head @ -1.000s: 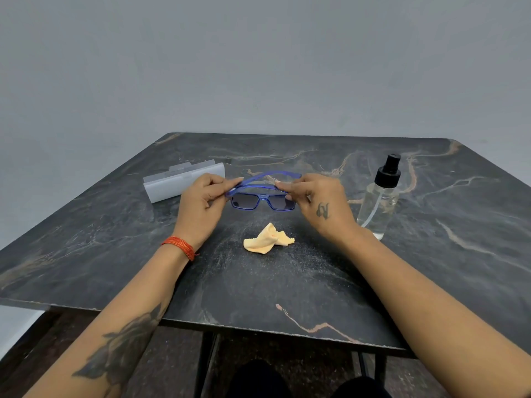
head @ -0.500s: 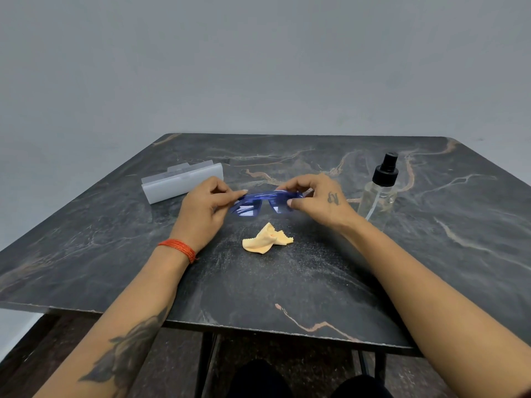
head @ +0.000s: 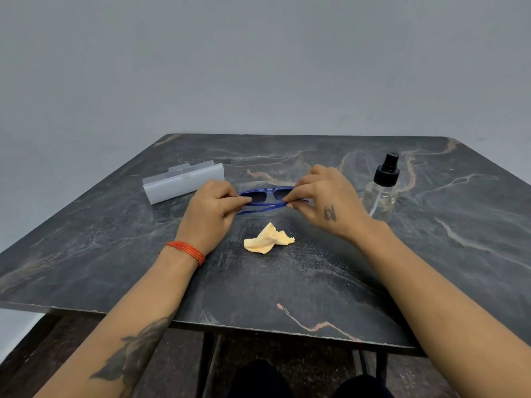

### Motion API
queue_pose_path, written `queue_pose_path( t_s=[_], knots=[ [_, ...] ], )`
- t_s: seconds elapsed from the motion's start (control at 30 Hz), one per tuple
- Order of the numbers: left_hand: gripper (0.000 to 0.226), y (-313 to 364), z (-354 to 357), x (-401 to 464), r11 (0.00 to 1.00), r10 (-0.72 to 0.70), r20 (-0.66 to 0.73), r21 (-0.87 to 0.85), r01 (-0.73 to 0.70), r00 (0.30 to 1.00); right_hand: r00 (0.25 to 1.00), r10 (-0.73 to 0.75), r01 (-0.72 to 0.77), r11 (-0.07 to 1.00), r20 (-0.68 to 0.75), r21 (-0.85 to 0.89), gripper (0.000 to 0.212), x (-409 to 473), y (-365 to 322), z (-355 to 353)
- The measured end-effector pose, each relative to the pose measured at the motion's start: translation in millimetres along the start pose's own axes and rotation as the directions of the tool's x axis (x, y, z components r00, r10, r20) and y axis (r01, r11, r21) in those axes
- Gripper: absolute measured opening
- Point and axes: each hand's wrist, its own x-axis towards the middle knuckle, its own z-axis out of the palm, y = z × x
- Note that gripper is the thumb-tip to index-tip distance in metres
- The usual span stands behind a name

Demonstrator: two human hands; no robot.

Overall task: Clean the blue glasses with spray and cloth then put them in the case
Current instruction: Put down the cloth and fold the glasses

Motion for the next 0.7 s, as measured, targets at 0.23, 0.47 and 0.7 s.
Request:
queue_pose_path(
  t_s=[0.23, 0.47, 0.7],
  knots=[
    [0.015, 2, 10, 4, 0.974, 0.202, 0.027, 0.096, -0.203, 0.979, 0.987, -0.146, 0.162, 0.936, 0.073, -0.311, 0.011, -14, -1, 2],
    [0.013, 9, 10, 5, 0.924, 0.328, 0.092, 0.176, -0.339, 0.94, 0.961, -0.143, 0.233, 0.881, 0.237, -0.411, 0.02, -21, -12, -1],
    [0.031, 15, 4, 3, 0.919, 0.341, 0.16, 0.151, -0.364, 0.926, 0.954, -0.105, 0.224, 0.87, 0.28, -0.44, 0.027, -22, -17, -2]
  ],
)
